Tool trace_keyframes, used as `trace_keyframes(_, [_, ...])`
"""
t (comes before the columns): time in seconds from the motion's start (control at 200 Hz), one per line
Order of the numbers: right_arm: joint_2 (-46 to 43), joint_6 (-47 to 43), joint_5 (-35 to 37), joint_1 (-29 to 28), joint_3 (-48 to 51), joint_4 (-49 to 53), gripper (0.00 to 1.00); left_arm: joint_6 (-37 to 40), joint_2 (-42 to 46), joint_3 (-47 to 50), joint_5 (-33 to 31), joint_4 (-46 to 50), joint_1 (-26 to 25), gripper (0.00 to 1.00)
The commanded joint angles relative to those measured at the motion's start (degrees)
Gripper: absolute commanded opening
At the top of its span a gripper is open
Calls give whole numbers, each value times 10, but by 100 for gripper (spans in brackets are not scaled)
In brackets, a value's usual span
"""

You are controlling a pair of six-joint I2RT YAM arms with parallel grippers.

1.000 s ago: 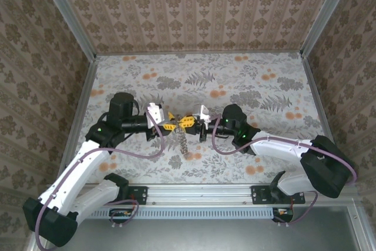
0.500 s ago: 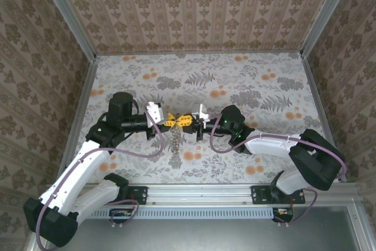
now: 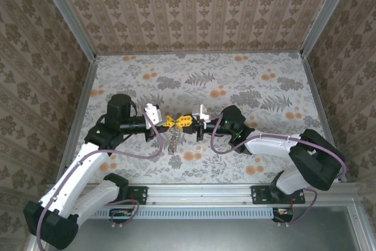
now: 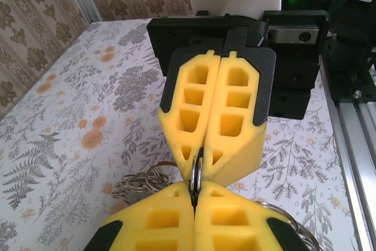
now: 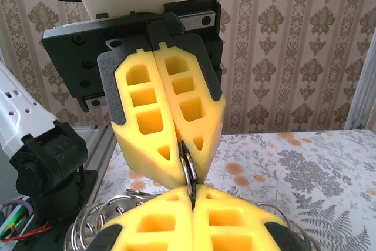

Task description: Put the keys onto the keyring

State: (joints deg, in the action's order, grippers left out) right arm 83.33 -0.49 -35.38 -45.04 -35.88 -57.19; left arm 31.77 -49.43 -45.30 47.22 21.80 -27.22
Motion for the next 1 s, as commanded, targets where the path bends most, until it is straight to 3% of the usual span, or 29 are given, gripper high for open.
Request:
trace_keyframes(0.0, [-31, -67, -14, -5, -23, 60, 16, 32, -4, -24, 16, 49, 3, 0])
trace_keyframes(0.16, [-87, -263, -6, -8, -88, 371, 26, 75, -11, -50, -2, 111, 2, 0])
trace_keyframes(0.295, [-91, -324, 4, -9, -127, 465, 29, 92, -13, -55, -9, 129, 1, 0])
trace_keyframes(0.475, [-75, -334, 6, -11, -154, 496, 36, 91, -15, -56, -5, 122, 0, 0])
trace_keyframes(0.795, [-61, -316, 10, -29, -170, 500, 36, 83, -19, -49, 3, 119, -1, 0])
trace_keyframes(0.995, [-51, -281, 25, -35, -160, 448, 35, 84, -22, -47, 9, 116, -2, 0])
